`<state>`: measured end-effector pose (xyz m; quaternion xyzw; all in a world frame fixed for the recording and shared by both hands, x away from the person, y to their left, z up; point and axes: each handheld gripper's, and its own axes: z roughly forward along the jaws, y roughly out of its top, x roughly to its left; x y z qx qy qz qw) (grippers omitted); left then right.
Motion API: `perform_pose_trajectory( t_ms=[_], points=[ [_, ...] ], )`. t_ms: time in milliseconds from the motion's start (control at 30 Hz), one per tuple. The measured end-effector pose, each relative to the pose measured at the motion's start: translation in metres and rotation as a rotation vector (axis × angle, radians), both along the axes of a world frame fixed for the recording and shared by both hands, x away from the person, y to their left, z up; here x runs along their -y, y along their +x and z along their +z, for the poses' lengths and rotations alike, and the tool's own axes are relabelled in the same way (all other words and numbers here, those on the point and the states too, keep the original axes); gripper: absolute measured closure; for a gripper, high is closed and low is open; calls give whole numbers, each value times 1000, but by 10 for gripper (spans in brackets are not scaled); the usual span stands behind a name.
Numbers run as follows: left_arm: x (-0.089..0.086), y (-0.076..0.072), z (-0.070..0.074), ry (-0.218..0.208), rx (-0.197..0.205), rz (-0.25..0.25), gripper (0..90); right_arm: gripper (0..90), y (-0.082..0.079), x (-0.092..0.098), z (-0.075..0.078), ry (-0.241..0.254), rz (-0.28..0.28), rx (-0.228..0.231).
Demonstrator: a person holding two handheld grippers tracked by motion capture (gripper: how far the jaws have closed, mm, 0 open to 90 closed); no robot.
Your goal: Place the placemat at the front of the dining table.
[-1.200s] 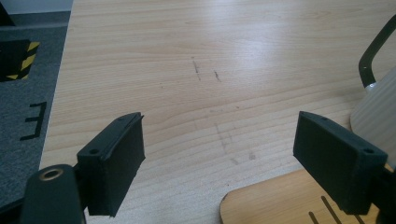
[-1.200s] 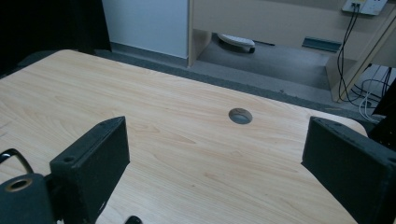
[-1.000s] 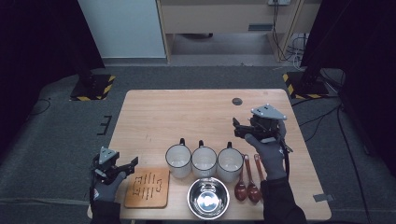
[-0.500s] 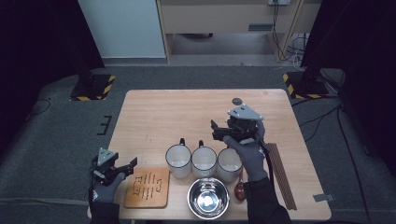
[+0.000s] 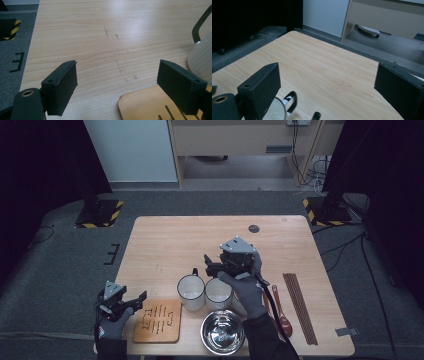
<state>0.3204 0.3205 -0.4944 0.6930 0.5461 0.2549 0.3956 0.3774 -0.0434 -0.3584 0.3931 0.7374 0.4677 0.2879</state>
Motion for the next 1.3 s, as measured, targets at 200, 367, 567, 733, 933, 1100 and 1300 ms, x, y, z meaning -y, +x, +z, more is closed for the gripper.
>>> perform_pose_trajectory(
  t_ms=[200,367,567,733,933,1100,1300],
  points=[
    [-2,-2,-1,0,-3,3,152,68,-9,-19,-4,22,32,-16],
    [-3,-4,0,-3,2,4,151,66,-15,-34,-11,25,51,-33],
    [-5,-6,-1,-8,1,9,152,64,-21,-52,-19,13,83,-41],
    [-6,-7,-2,-11,-1,8,156,58,-29,-68,-24,16,109,-50],
    [-7,-9,-2,-13,-2,11,163,51,-38,-83,-34,1,133,-59],
    [-9,-10,-2,-11,-5,14,176,53,-42,-89,-39,11,143,-65],
    [-10,-11,-1,-11,-2,20,185,59,-49,-101,-47,1,170,-79]
  ],
)
